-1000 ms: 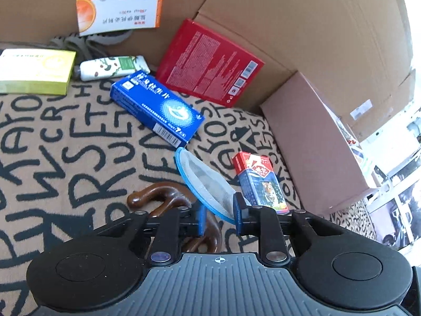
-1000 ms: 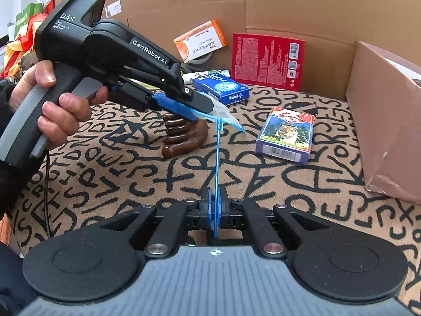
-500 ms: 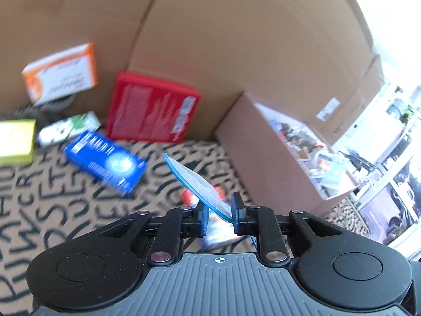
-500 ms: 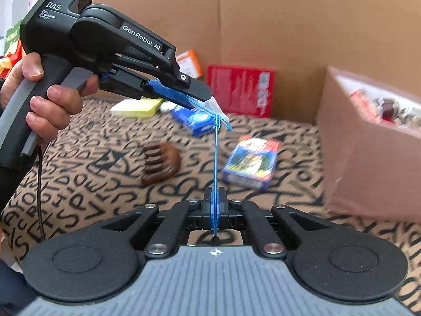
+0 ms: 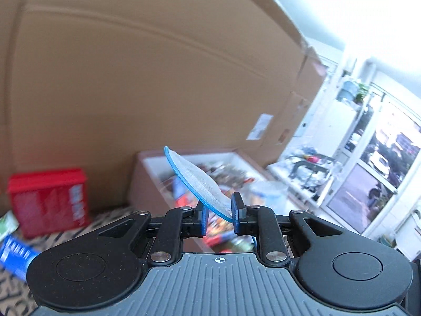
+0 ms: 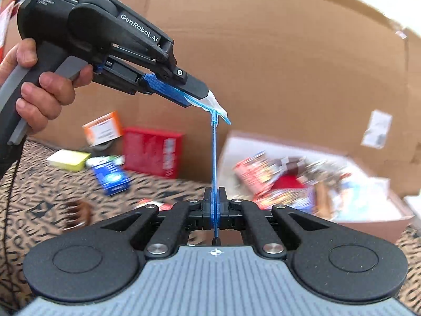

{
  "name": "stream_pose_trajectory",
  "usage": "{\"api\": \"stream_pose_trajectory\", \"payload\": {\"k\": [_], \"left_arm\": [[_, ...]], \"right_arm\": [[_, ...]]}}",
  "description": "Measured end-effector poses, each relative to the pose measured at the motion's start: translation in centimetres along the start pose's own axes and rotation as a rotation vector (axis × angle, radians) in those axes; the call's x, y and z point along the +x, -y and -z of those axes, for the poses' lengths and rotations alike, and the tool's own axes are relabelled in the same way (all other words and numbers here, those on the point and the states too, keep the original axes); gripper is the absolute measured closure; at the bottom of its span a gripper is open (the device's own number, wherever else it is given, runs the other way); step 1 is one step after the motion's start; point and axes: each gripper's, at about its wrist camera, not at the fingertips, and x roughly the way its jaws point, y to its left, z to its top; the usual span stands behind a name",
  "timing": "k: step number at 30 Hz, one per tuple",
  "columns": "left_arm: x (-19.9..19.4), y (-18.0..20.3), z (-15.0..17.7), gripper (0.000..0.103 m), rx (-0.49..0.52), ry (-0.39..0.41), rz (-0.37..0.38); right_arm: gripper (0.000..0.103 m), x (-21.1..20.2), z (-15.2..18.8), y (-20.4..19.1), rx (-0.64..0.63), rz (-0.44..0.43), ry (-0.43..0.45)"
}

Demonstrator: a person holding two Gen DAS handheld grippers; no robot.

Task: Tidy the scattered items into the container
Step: 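Open both grippers to drop the blue net into the pink box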

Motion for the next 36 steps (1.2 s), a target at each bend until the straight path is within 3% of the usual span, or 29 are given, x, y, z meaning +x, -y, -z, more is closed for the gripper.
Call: {"api": "stream_pose_trajectory", "payload": {"k": [5, 13, 14, 15, 16, 17, 18, 19, 23, 26, 36], "left_arm": [[3.6, 1.6, -2.7, 0.088, 0.007, -0.011, 0.057], [10.9, 1.2, -4.4, 0.082, -0.063, -0.06, 0.076], [11.9, 0.8, -4.3, 0.078, -0.077, -0.077, 0.068], [12.8, 0.4, -4.1, 0.065, -0.092, -0.099, 0.05], [13.7, -0.3, -3.7, 0.042, -0.109, -0.134, 0.025], [14.5, -1.0, -3.2, 0.033, -0.126, -0.171, 0.0], [15.3, -1.7, -2.8, 0.023, -0.144, -0.208, -0.026], [15.8, -2.4, -2.3, 0.022, -0.164, -0.235, -0.03], [15.5, -4.1, -1.5, 0.021, -0.187, -0.25, -0.011], [14.7, -4.2, -1.5, 0.02, -0.178, -0.245, -0.003], [11.0, -3.0, -0.9, 0.014, -0.117, -0.208, -0.02]], "right_arm": [[0.1, 0.4, -1.1, 3.8, -0.021, 0.082, 0.027], [0.096, 5.0, -1.4, 9.3, -0.011, 0.169, -0.017], [0.095, 5.8, -1.2, 9.9, -0.013, 0.179, -0.029], [0.092, 6.8, -1.0, 10.3, -0.012, 0.183, -0.044], [0.089, 7.5, -0.6, 10.6, -0.011, 0.19, -0.064], [0.087, 8.2, -0.2, 11.0, -0.01, 0.196, -0.084], [0.077, 8.9, 0.1, 11.4, -0.009, 0.202, -0.105], [0.066, 8.8, 0.4, 11.6, -0.005, 0.21, -0.106], [0.058, 8.2, 1.4, 12.2, 0.016, 0.226, -0.103], [0.045, 7.6, 1.7, 12.3, 0.012, 0.243, -0.098], [0.043, 4.8, 0.6, 12.3, 0.013, 0.346, -0.044]]}}
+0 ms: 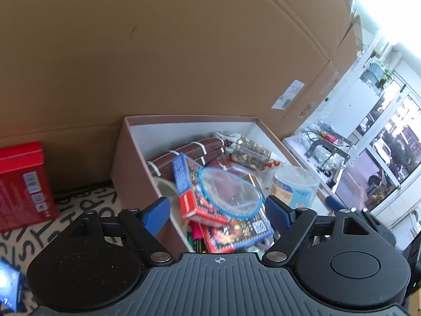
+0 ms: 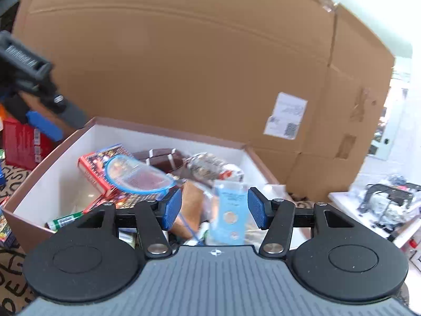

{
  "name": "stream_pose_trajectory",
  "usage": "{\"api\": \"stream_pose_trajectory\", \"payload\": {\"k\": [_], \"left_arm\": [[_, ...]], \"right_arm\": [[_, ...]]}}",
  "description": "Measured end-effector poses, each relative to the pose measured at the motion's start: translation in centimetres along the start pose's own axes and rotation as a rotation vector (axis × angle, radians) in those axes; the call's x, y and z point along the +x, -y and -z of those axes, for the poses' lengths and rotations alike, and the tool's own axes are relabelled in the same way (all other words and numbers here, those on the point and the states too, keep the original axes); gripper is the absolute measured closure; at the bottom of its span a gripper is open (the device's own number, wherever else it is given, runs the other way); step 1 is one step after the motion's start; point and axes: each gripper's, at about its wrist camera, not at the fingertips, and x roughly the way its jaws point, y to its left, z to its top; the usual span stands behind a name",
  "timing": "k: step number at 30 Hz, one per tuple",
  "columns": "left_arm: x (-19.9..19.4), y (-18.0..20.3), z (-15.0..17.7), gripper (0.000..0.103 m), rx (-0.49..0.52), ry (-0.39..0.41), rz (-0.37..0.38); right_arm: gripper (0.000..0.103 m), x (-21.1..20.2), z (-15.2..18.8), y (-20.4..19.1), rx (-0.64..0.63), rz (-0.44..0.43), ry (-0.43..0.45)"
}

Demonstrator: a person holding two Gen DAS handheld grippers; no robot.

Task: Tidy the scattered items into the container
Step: 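Open both grippers to drop the blue net into the pink box, then move both tools back to the brown wooden comb on the rug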

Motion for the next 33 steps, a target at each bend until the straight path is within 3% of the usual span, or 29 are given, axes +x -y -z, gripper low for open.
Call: {"api": "stream_pose_trajectory", "payload": {"k": [7, 11, 15, 18, 21, 26, 29, 33], "left_arm": [[-3.1, -1.1, 2.6, 0.013, 0.024, 0.018, -0.035], [-4.8, -2.3, 4.5, 0.01, 0.019, 0.031, -0.082], [-7.1, -4.1, 6.7, 0.01, -0.02, 0.038, -0.132], [-9.6, -5.7, 8.9, 0.01, -0.051, 0.066, -0.171], [-12.1, -7.2, 11.2, 0.001, -0.074, 0.104, -0.218], [-15.9, -9.9, 15.9, 0.001, -0.103, 0.169, -0.365], [-17.1, -10.8, 18.3, 0.001, -0.106, 0.178, -0.437], [-17.5, -12.2, 20.5, 0.001, -0.138, 0.158, -0.455]], "right_arm": [[0.044, -2.2, -0.1, 1.9, 0.043, 0.048, 0.004], [0.042, -2.9, 0.1, 1.4, 0.057, 0.034, -0.009], [0.015, -4.1, 0.1, -0.4, 0.066, -0.003, 0.006], [0.005, -5.4, -0.2, -2.4, 0.043, -0.054, 0.045], [0.003, -6.8, -0.7, -4.8, -0.008, -0.095, 0.088], [0.001, -8.7, -1.3, -9.6, -0.111, -0.189, 0.145], [0.001, -9.3, -1.3, -12.9, -0.143, -0.295, 0.151], [0.001, -9.4, -0.3, -17.7, -0.178, -0.45, 0.109]]}}
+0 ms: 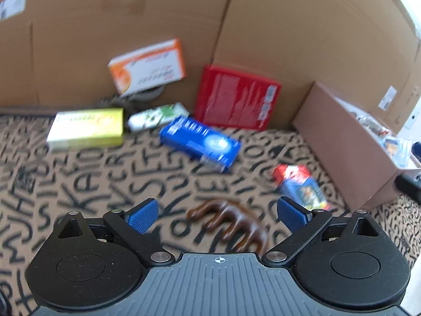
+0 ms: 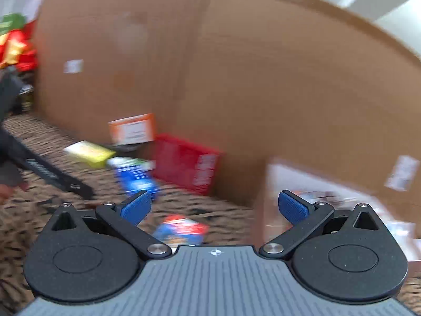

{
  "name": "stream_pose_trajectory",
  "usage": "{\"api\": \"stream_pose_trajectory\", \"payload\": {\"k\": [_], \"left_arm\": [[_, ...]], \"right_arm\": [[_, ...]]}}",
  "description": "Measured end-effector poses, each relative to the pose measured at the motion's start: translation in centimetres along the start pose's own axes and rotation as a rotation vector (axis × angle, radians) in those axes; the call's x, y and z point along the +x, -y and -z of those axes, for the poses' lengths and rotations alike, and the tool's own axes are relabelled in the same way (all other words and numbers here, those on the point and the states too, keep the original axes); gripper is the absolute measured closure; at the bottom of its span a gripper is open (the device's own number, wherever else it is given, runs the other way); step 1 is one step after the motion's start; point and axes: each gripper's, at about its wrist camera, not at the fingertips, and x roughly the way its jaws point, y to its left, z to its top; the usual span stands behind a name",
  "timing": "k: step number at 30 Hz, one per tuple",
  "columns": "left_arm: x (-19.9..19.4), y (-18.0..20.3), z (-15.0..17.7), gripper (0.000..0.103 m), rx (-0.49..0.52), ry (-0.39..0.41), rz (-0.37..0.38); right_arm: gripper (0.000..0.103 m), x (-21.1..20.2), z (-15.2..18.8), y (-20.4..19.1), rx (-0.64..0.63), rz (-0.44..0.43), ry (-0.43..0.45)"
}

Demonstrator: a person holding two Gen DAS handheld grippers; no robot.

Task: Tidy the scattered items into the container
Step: 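Move both tools back to the brown wooden comb on the rug, then close both grippers on the brown wooden comb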

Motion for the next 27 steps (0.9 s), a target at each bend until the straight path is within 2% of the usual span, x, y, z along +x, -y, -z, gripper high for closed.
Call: {"api": "stream_pose_trajectory", "payload": {"k": [6, 11, 14, 16, 18, 20, 22, 23, 24, 26, 27], "left_arm": [[1.5, -1.6, -0.3, 0.001, -0.036, -0.015, 0.024], [4.2, -2.0, -1.4, 0.011, -0.013, -0.07, 0.089], [5.7, -2.1, -1.5, 0.018, 0.015, -0.114, 0.108], [6.0, -2.0, -1.6, 0.019, 0.048, -0.107, 0.112], [6.1, -1.9, -1.6, 0.024, 0.068, -0.104, 0.115], [5.9, -1.9, -1.5, 0.038, 0.084, -0.097, 0.126], [5.6, -2.1, -1.6, 0.066, 0.068, -0.11, 0.168], [5.5, -2.3, -1.6, 0.067, 0.059, -0.116, 0.19], [5.2, -2.2, -1.4, 0.07, 0.061, -0.124, 0.193], [4.9, -1.8, -0.5, 0.069, 0.099, -0.143, 0.187], [4.6, -1.7, 0.0, 0.062, 0.113, -0.144, 0.189]], "right_arm": [[0.001, 4.0, 1.8, -6.4, -0.043, -0.146, -0.119], [0.005, 6.4, 2.7, -8.5, -0.008, -0.21, -0.205], [0.015, 7.6, 3.1, -9.1, 0.017, -0.237, -0.248], [0.024, 8.3, 3.5, -9.2, 0.037, -0.25, -0.274], [0.027, 8.7, 3.7, -9.0, 0.072, -0.263, -0.284], [0.037, 8.7, 3.7, -8.6, 0.091, -0.285, -0.289], [0.051, 8.6, 3.7, -8.1, 0.103, -0.302, -0.296], [0.055, 8.5, 3.8, -7.9, 0.107, -0.302, -0.3], [0.064, 8.4, 3.9, -7.6, 0.114, -0.291, -0.305], [0.065, 8.2, 4.2, -6.9, 0.133, -0.258, -0.31], [0.065, 8.2, 4.5, -6.5, 0.146, -0.244, -0.316]]}}
